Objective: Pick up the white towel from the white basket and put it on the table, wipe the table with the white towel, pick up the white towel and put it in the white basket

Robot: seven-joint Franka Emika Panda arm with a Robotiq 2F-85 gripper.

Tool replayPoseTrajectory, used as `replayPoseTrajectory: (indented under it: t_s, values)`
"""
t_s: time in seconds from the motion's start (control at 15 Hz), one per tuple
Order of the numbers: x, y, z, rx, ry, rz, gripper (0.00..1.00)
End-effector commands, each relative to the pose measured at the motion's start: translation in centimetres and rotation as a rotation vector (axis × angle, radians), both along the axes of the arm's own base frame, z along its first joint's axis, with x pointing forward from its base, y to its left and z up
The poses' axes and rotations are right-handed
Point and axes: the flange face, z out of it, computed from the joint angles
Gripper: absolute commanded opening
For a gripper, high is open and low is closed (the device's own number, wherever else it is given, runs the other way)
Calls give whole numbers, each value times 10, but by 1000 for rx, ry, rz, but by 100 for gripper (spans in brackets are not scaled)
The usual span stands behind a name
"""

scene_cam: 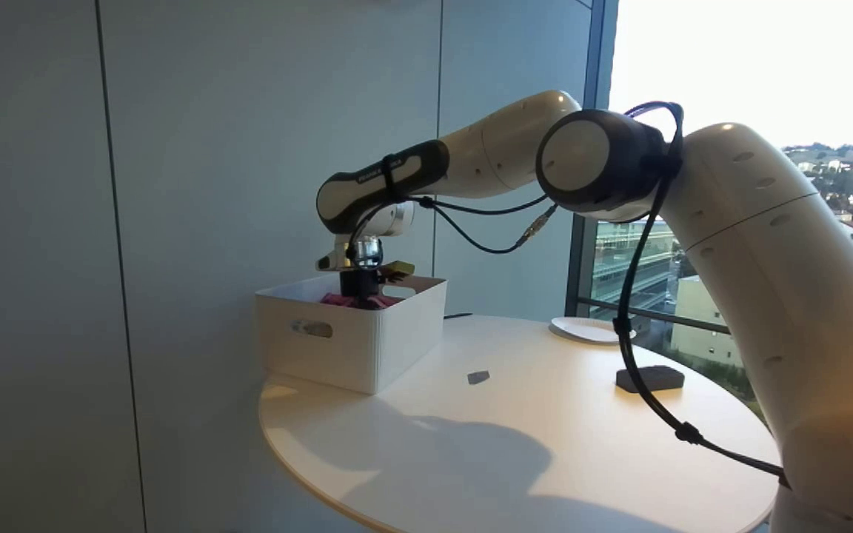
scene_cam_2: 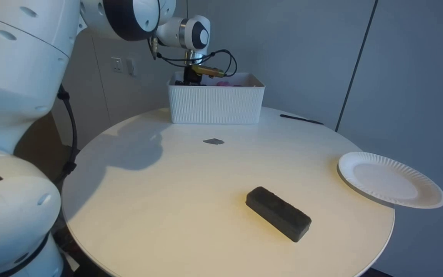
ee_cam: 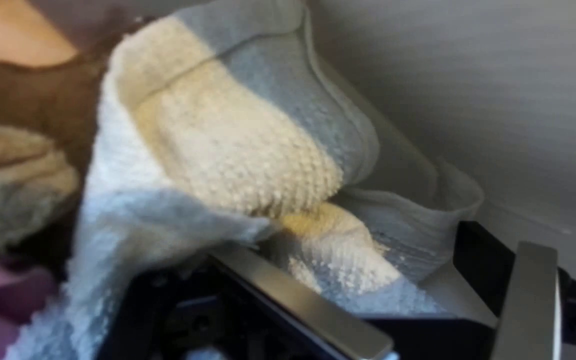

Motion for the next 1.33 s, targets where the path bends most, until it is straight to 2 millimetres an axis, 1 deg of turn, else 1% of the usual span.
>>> replayPoseTrajectory:
  t_s: [0.0,0.13,0.2,0.47,0.53,0.8,0.87,0.93,1.07,1.27]
  values:
    - [-4,7,-7,-9,-89,37,72]
    - [-4,8,-12,2,-109,21,58]
    - [-4,6,-11,-1,-126,19,49]
    - [-7,5,2,-7,-156,-4,19]
    - [-7,5,4,-6,-163,-5,14]
    - [-10,6,17,4,-176,-26,7]
    - [-10,7,21,8,-187,-32,12]
    - [-10,8,27,11,-202,-32,13]
    - [-12,16,54,37,-277,-29,13]
    - [-17,23,111,67,-446,-47,13]
